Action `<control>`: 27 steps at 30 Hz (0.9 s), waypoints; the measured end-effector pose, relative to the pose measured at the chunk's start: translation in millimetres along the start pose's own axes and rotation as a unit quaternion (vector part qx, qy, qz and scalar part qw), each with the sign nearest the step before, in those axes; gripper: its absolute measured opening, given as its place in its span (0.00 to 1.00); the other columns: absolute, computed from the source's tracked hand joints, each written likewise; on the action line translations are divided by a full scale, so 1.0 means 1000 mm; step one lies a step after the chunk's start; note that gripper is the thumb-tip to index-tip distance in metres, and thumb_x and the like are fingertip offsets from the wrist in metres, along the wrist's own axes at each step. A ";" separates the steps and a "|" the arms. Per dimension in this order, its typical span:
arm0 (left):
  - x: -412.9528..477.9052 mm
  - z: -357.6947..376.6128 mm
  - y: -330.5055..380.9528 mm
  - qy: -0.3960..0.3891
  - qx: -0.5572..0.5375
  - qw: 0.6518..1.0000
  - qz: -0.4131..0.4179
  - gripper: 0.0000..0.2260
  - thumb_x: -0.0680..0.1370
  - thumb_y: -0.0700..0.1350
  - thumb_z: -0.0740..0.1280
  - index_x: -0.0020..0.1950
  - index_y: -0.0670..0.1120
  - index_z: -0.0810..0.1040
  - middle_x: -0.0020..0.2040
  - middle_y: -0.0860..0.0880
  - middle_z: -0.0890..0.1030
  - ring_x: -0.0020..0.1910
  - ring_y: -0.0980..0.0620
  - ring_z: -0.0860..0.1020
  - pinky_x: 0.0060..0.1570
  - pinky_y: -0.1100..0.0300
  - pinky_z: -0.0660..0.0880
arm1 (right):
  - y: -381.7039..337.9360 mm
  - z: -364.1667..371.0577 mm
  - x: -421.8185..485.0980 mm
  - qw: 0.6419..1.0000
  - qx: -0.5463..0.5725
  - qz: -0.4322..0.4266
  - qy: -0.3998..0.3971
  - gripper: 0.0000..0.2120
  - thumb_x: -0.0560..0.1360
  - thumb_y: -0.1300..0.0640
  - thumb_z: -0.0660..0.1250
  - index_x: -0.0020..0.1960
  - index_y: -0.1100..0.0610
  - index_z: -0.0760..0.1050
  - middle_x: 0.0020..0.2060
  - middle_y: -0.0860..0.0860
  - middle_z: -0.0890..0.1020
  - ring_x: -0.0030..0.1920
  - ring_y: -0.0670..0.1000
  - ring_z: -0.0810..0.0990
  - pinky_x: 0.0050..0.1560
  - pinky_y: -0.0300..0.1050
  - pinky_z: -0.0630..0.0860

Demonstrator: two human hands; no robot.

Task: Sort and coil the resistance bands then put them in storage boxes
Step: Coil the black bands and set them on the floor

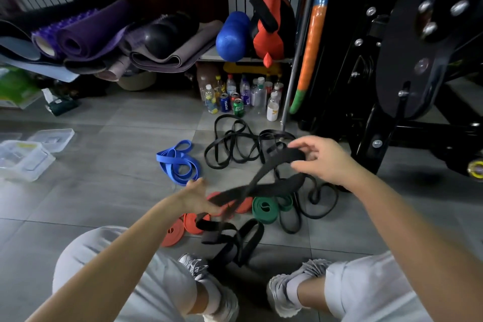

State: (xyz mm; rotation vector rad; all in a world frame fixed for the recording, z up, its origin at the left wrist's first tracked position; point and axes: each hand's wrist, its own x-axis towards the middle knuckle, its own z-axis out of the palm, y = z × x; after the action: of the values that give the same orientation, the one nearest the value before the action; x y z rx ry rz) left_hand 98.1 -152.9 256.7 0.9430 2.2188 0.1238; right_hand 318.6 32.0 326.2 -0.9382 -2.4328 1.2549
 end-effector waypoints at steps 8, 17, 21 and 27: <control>-0.042 -0.013 0.084 0.135 -0.057 0.950 0.275 0.22 0.66 0.53 0.76 0.55 0.51 0.73 0.48 0.54 0.78 0.45 0.53 0.77 0.45 0.59 0.75 | -0.034 0.038 -0.001 0.992 -0.092 -0.061 -0.057 0.17 0.63 0.54 0.77 0.47 0.44 0.74 0.28 0.42 0.75 0.28 0.38 0.73 0.32 0.33 0.70; -0.064 -0.032 0.082 0.086 -0.228 0.923 0.297 0.13 0.65 0.43 0.78 0.46 0.48 0.80 0.45 0.51 0.83 0.45 0.56 0.82 0.52 0.58 0.78 | -0.016 0.040 -0.028 0.989 0.118 -0.077 -0.042 0.19 0.65 0.61 0.77 0.50 0.45 0.76 0.44 0.47 0.80 0.40 0.45 0.76 0.42 0.33 0.73; -0.069 -0.032 0.073 0.115 -0.230 0.920 0.295 0.13 0.64 0.43 0.78 0.43 0.56 0.79 0.49 0.53 0.80 0.49 0.56 0.80 0.54 0.53 0.77 | -0.010 0.049 -0.035 0.987 0.120 -0.110 -0.015 0.15 0.66 0.59 0.77 0.50 0.46 0.80 0.39 0.49 0.75 0.38 0.41 0.74 0.43 0.32 0.71; -0.076 -0.023 0.068 0.098 -0.344 0.882 0.308 0.14 0.65 0.36 0.77 0.45 0.49 0.80 0.45 0.51 0.83 0.49 0.53 0.82 0.54 0.57 0.77 | -0.015 0.073 -0.045 0.964 0.232 -0.130 -0.028 0.20 0.69 0.61 0.74 0.58 0.47 0.78 0.56 0.47 0.81 0.58 0.47 0.80 0.62 0.44 0.74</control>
State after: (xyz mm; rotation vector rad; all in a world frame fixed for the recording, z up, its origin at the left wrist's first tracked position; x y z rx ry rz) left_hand 160.0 -149.1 340.9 1.1960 1.7249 1.2570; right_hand 310.7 -49.9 297.5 -0.4442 -2.0665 1.6566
